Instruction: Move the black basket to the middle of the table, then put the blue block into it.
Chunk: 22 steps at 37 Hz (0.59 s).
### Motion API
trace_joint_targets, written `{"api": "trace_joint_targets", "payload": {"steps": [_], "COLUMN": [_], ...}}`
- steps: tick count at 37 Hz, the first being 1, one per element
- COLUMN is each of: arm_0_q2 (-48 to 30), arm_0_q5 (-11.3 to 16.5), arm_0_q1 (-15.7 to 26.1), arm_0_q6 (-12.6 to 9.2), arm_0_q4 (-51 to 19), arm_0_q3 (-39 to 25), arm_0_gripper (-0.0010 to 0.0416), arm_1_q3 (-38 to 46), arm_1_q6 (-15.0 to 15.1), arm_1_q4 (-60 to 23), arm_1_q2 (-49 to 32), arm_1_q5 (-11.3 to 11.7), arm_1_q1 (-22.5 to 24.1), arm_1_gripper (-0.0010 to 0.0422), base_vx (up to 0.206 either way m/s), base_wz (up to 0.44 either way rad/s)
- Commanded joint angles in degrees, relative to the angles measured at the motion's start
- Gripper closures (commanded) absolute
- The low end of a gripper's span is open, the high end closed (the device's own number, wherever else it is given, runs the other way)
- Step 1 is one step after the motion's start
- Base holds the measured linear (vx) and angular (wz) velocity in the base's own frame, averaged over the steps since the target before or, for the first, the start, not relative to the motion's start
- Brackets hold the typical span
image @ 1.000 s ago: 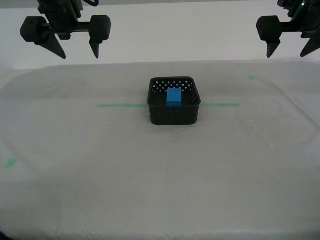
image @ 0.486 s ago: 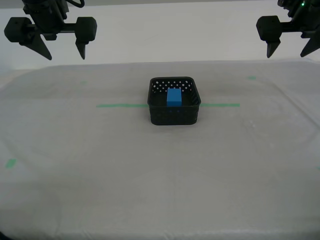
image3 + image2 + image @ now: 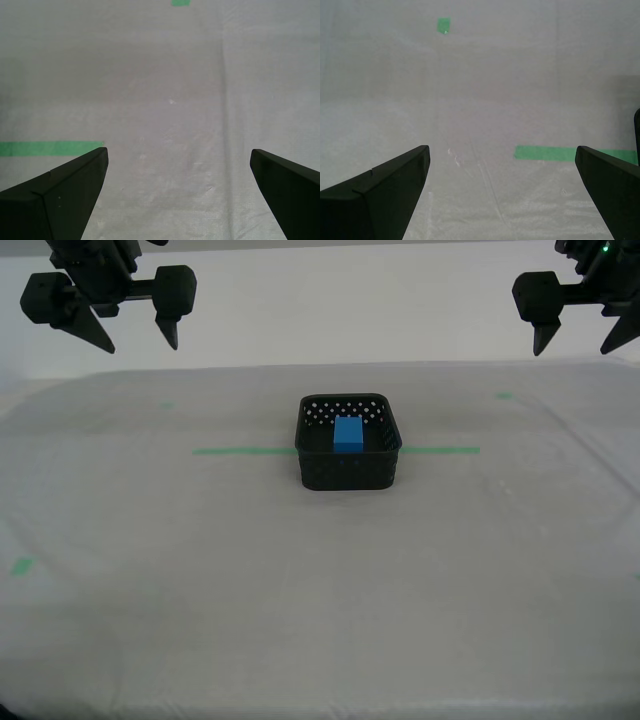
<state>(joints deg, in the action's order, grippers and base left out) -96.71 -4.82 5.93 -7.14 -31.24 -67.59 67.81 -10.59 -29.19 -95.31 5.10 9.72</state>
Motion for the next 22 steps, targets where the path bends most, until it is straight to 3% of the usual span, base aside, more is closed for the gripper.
{"api": "trace_joint_targets", "payload": {"steps": [1,8,22], "arm_0_q2": [0.0,0.0,0.0], "arm_0_q5": [-0.2,-0.2,-0.2], "arm_0_q1": [0.0,0.0,0.1], "arm_0_q6": [0.1,0.1,0.1], "arm_0_q4": [0.0,0.0,0.0], "arm_0_q3": [0.0,0.0,0.0], "arm_0_gripper": [0.0007,0.0007,0.0007], "arm_1_q3": [-0.3,-0.4,-0.4], "arm_1_q6": [0.1,1.9,1.9], "arm_1_q4": [0.5,0.4,0.4], "arm_1_q2": [0.0,0.0,0.0], "arm_1_q5": [-0.2,-0.2,-0.2], "arm_1_q1": [0.0,0.0,0.0], "arm_1_gripper": [0.0012,0.0012,0.0012], "base_vx": [0.0,0.0,0.0], "base_wz": [0.0,0.0,0.0]}}
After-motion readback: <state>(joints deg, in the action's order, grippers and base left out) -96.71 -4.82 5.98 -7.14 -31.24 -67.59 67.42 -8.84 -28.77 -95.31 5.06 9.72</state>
